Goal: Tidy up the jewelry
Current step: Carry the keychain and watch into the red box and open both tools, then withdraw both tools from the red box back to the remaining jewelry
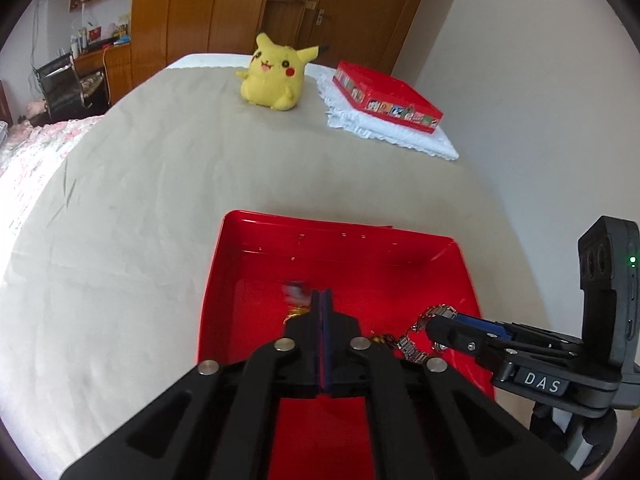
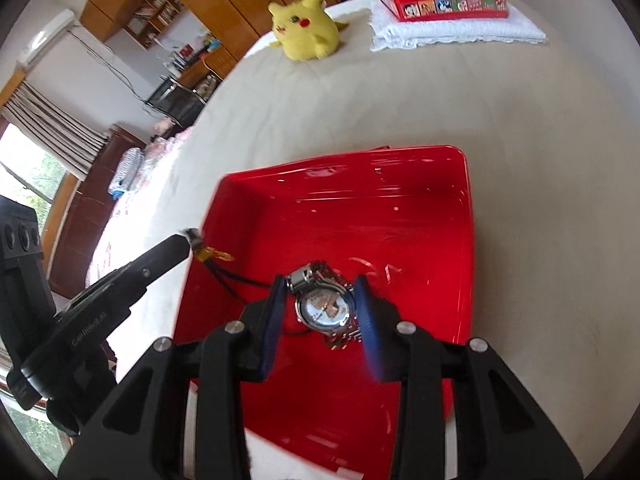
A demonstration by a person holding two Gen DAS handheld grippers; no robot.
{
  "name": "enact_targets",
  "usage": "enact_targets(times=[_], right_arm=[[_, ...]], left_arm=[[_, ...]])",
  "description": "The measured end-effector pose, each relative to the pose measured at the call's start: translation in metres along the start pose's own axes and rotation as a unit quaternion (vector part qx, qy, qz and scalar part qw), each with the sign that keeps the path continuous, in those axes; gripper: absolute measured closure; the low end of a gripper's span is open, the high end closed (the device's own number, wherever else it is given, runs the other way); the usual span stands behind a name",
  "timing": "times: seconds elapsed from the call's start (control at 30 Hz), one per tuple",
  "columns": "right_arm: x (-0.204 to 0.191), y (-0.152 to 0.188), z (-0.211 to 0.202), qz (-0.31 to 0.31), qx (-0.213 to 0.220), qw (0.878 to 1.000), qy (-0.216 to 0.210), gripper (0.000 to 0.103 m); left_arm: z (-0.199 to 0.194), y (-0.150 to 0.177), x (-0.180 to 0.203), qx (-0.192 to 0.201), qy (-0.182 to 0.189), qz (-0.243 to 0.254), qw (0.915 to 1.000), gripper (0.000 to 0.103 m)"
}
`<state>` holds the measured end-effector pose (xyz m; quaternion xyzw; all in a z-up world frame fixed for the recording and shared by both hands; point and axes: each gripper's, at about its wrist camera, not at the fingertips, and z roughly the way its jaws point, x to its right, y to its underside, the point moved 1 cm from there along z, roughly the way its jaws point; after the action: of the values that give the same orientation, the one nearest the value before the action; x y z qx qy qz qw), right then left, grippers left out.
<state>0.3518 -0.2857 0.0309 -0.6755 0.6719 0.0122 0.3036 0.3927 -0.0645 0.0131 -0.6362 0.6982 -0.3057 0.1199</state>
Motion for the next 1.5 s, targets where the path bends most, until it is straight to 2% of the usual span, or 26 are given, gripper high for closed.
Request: enact_targets(times=[0.23, 0.3, 0.37, 0.4, 0.5, 0.57, 0.63, 0.77, 0.97, 1.03, 1.2, 1.33, 1.43, 1.5], right_arm=[[0.008, -0.009, 0.029, -0.002, -0.012, 1.0, 0.023, 0.068], [0.009, -0.011, 0.032, -0.005, -0.005, 1.0, 0.029, 0.066], [0.008, -0.011, 0.029, -0.01, 0.004, 1.0, 0.025, 0.058], [0.008, -0.01, 0.026, -0.009, 0.01, 1.0, 0.026, 0.051], [0.005, -0.008, 0.016, -0.014, 0.02, 0.999, 0.024, 0.052], [0.003, -0.002, 0.005, -0.013, 0.026, 0.999, 0.016, 0.052], [0.0, 0.008, -0.011, -0.019, 0.035, 0.999, 0.011, 0.052], [-0.005, 0.034, -0.042, -0.033, 0.046, 0.998, 0.008, 0.052], [-0.009, 0.093, -0.073, -0.054, 0.045, 0.998, 0.008, 0.053], [-0.009, 0.114, -0.078, -0.054, 0.038, 0.998, 0.0, 0.057], [-0.009, 0.154, -0.079, -0.046, 0.017, 0.999, -0.018, 0.06], [-0.008, 0.176, -0.07, -0.03, -0.003, 0.999, -0.022, 0.06], [-0.005, 0.185, -0.06, -0.017, -0.018, 1.0, -0.016, 0.06], [-0.004, 0.189, -0.054, -0.014, -0.027, 0.999, -0.009, 0.06]], left_arm=[[0.029, -0.002, -0.002, -0.016, -0.015, 0.01, 0.9997, 0.102], [0.032, -0.001, -0.003, -0.022, -0.018, 0.011, 0.9995, 0.095], [0.033, 0.0, -0.003, -0.024, -0.016, 0.009, 0.9995, 0.083], [0.032, 0.0, -0.004, -0.024, -0.015, 0.008, 0.9996, 0.081], [0.02, 0.004, -0.004, -0.021, -0.012, 0.01, 0.9997, 0.075], [0.007, 0.008, -0.006, -0.016, -0.007, 0.008, 0.9998, 0.066], [-0.008, 0.014, -0.006, -0.009, -0.009, 0.011, 0.9999, 0.057], [-0.045, 0.043, -0.008, -0.004, -0.015, 0.035, 0.9993, 0.049], [-0.079, 0.103, -0.028, -0.036, -0.02, 0.033, 0.9986, 0.046], [-0.085, 0.124, -0.035, -0.048, -0.024, 0.032, 0.998, 0.046], [-0.084, 0.163, -0.049, -0.082, -0.026, 0.012, 0.9962, 0.046], [-0.07, 0.176, -0.051, -0.105, -0.027, 0.001, 0.9942, 0.046], [-0.058, 0.179, -0.045, -0.109, -0.049, 0.01, 0.9928, 0.037], [-0.05, 0.181, -0.04, -0.114, -0.051, 0.013, 0.992, 0.036]])
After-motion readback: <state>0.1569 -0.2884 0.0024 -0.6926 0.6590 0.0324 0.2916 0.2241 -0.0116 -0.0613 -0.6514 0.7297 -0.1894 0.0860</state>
